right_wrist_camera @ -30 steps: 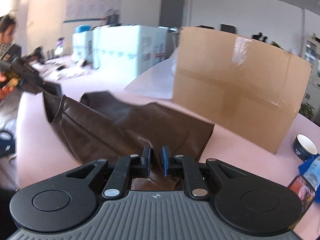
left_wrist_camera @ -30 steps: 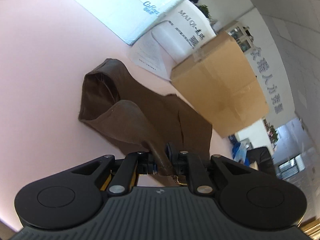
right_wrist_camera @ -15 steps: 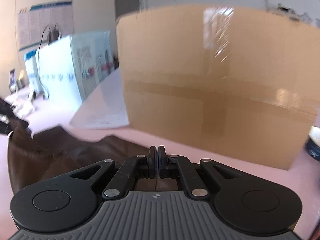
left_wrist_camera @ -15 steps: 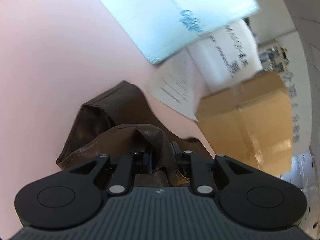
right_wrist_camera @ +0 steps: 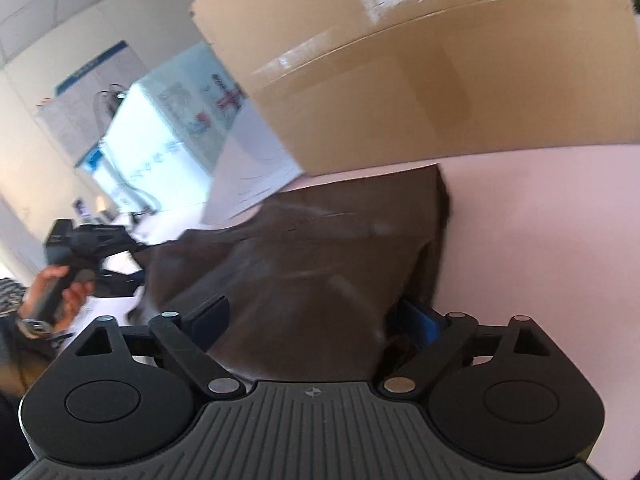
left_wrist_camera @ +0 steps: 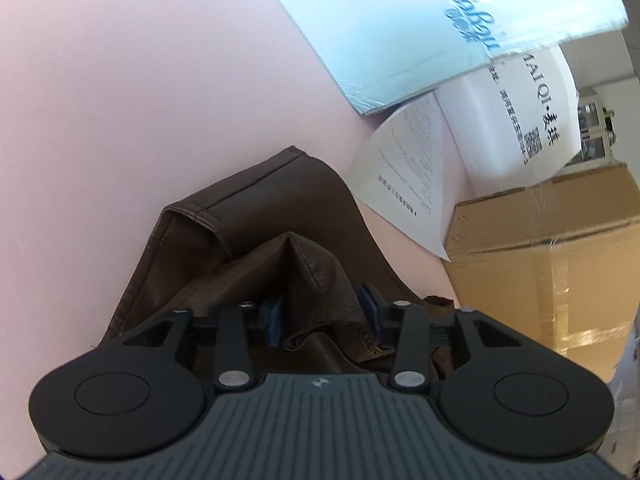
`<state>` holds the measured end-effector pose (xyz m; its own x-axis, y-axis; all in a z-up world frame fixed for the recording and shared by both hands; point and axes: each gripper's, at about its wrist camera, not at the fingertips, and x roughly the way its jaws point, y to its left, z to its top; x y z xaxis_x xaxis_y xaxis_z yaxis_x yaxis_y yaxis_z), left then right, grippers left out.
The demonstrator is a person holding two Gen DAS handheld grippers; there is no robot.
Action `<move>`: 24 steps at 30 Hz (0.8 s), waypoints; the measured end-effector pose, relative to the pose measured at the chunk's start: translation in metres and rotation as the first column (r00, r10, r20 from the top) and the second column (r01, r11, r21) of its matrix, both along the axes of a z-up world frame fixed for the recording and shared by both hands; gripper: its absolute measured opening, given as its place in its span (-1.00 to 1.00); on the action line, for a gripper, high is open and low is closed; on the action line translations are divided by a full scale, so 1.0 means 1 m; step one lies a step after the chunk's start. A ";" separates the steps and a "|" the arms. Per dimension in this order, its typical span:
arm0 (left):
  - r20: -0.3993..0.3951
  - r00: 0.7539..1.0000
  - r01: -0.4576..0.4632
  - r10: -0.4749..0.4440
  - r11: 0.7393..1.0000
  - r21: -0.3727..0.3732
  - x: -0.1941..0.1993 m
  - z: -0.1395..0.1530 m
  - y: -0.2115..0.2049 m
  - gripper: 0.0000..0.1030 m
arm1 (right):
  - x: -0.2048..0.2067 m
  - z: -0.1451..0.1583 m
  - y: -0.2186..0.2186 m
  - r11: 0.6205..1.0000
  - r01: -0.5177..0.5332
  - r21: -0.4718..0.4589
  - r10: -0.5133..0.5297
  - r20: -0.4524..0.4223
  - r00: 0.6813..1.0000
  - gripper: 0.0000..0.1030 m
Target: Fold clothes
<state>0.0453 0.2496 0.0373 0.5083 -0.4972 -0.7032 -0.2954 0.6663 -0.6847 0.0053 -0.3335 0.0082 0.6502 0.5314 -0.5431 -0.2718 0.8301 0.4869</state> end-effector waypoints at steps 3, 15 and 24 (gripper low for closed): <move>0.004 1.000 -0.006 0.006 1.000 0.017 0.000 0.000 -0.002 -0.19 | -0.001 0.002 0.008 0.999 -0.021 -0.050 0.023 0.045 0.999 -0.75; 0.129 0.991 -0.034 0.031 0.999 0.021 -0.002 0.033 0.004 -0.10 | -0.009 0.040 0.036 0.982 0.117 -0.150 -0.036 0.459 0.888 -0.89; 0.177 0.984 -0.029 0.021 0.999 0.041 0.014 0.022 0.010 0.15 | 0.042 -0.029 0.043 0.930 0.170 -0.325 -0.082 0.269 0.960 -0.65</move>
<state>0.0593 0.2598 0.0596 0.6382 -0.4541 -0.6217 -0.1895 0.6900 -0.6985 0.0477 -0.2905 -0.0207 0.8359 0.2467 -0.4903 -0.2283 0.9686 0.0982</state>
